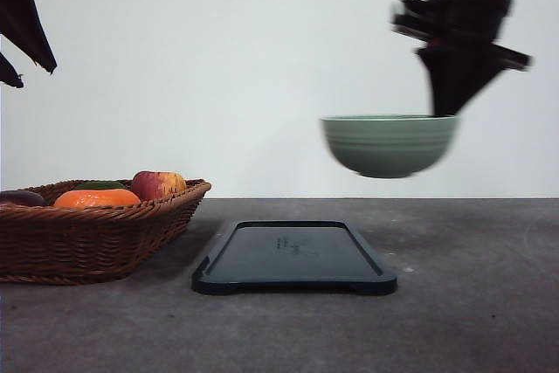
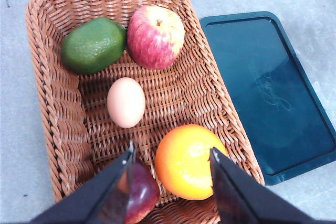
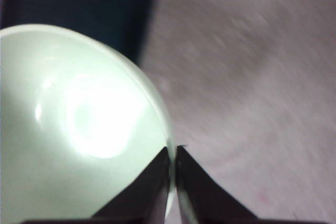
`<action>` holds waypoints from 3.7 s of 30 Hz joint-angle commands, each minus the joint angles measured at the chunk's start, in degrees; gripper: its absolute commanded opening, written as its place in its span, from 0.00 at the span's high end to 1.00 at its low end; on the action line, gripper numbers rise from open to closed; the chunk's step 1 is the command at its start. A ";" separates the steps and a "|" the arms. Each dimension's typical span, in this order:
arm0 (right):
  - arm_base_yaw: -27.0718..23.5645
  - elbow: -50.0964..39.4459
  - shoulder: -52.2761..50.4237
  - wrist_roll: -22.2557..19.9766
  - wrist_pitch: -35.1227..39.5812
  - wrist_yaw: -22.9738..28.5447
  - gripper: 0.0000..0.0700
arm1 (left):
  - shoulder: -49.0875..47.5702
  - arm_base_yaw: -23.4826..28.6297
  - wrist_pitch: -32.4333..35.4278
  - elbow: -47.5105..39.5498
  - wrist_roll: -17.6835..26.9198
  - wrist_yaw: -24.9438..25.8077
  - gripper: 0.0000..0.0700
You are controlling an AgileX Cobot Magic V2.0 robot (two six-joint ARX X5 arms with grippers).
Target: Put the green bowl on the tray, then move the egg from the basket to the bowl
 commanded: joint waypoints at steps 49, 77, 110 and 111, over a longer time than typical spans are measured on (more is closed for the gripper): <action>8.66 -1.91 3.23 1.35 15.11 -0.27 0.62 | 0.44 -0.15 -0.11 1.49 -1.08 0.22 0.61; 2.22 -63.76 -52.36 0.74 45.90 -0.48 0.62 | 0.44 -0.73 -1.01 1.49 -3.23 0.23 0.61; 1.47 -68.17 -59.27 1.00 47.63 1.50 0.62 | 30.28 -11.55 -5.98 19.50 -2.07 -21.49 0.47; 1.47 -68.17 -59.27 1.00 47.64 1.49 0.62 | 31.10 -11.56 -5.36 19.50 -1.81 -22.51 0.47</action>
